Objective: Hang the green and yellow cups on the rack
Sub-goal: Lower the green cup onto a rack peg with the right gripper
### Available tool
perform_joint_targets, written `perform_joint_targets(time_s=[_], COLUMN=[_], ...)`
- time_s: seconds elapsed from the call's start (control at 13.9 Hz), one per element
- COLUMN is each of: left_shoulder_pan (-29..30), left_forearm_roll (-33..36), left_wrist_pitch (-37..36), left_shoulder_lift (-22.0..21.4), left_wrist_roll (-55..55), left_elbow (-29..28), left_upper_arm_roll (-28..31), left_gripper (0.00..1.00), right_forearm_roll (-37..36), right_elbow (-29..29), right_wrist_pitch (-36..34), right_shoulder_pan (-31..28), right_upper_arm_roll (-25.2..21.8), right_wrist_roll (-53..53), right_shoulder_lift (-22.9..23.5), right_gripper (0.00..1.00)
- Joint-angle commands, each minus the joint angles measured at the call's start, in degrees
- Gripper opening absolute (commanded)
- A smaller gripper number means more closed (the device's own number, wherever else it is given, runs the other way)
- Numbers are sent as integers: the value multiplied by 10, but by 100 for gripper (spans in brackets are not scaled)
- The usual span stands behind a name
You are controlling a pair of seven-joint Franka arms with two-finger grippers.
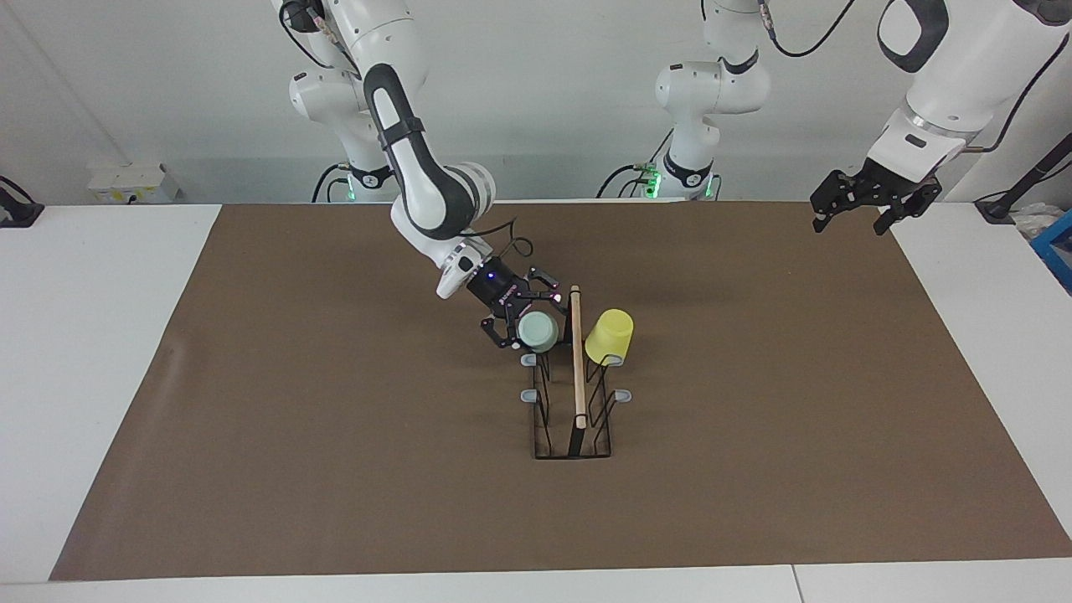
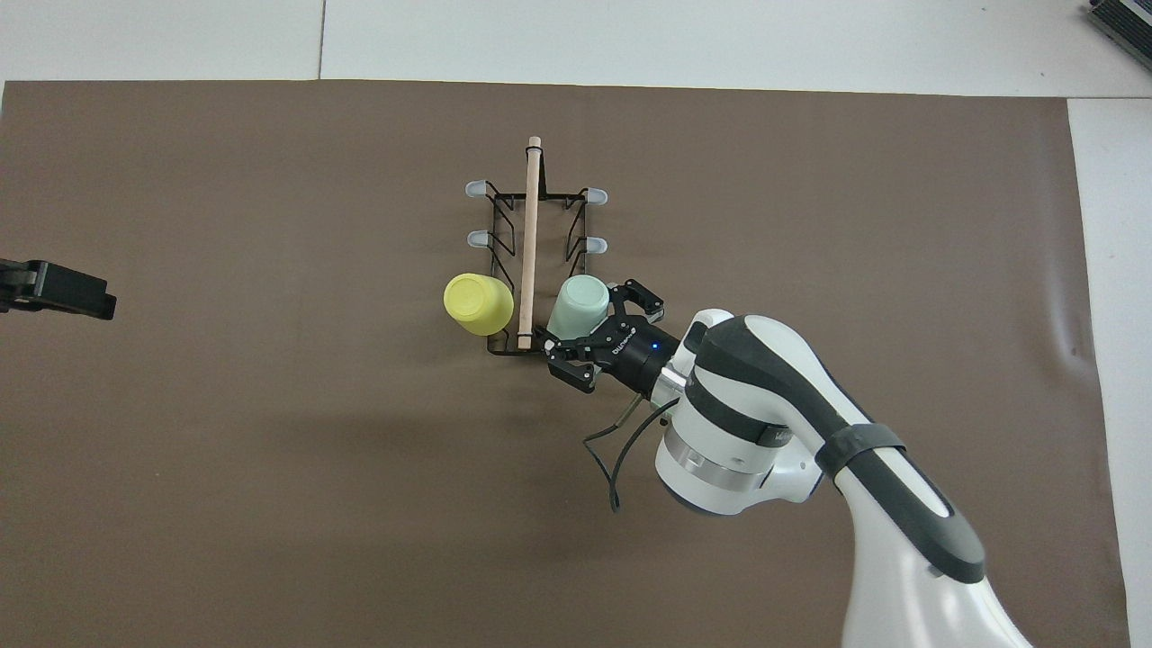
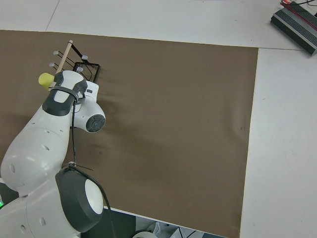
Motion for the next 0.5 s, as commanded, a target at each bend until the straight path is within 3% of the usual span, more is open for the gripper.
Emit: perform_joint_targets(time_s=[0.0, 0.43], left_shoulder_pan=[-4, -4], left_forearm_roll=[11, 11], left_wrist_pitch=[6, 6], left_shoulder_lift=[-11, -11], left_wrist_roll=[-9, -9], left_elbow=[-11, -11], left_upper_arm_roll=[1, 1], left_gripper=[100, 100], right_forearm_roll=[12, -16], right_elbow=[-5, -8], right_wrist_pitch=[22, 42], right_shoulder_pan=[0, 0], right_upper_arm_roll=[5, 5], right_wrist_roll=[11, 8], right_shoulder_lift=[-18, -19], right_gripper=[100, 100])
